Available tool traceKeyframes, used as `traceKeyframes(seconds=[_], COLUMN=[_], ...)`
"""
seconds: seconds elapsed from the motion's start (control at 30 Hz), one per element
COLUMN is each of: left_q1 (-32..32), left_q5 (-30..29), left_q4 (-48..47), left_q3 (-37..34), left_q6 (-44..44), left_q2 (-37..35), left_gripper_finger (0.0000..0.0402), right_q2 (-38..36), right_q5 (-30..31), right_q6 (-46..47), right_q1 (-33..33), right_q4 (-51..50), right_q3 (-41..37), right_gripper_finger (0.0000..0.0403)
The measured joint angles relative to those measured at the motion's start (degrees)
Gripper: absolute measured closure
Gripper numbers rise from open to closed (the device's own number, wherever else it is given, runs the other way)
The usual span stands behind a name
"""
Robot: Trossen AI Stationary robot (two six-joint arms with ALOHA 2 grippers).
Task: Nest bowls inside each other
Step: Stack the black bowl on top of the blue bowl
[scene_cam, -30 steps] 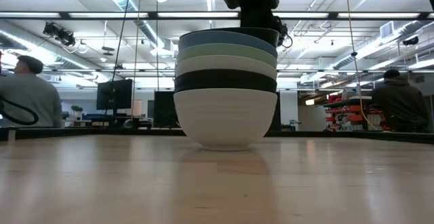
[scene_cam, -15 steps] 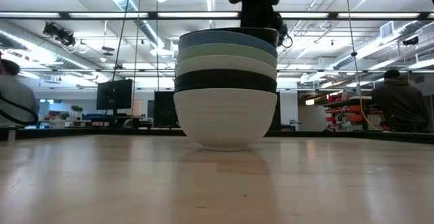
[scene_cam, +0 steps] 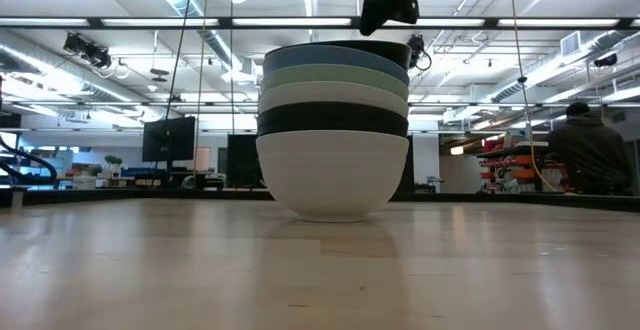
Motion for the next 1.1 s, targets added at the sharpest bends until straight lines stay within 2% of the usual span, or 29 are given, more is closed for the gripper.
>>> traceKeyframes(seconds=[0.07,0.5,0.9,1.1], left_q1=[0.0,0.0,0.0,0.0], left_q5=[0.0,0.0,0.0,0.0], left_q4=[0.0,0.0,0.0,0.0], left_q3=[0.0,0.0,0.0,0.0], left_q6=[0.0,-0.4,-0.5,-0.5], left_q2=[0.0,0.0,0.0,0.0], left_gripper_finger=[0.0373,0.0389,0.0375,0.0384], right_q2=[0.0,0.0,0.6,1.0], right_q5=[0.6,3.2,2.8,2.5], right_q6=[-0.4,-1.3,-1.5,-1.5], right_q1=[0.7,0.9,0.0,0.0], right_q4=[0.0,0.1,2.4,2.6], right_q3=[0.0,-1.7,-3.7,-3.8], right_gripper_finger=[0.0394,0.0400,0.0402,0.0402])
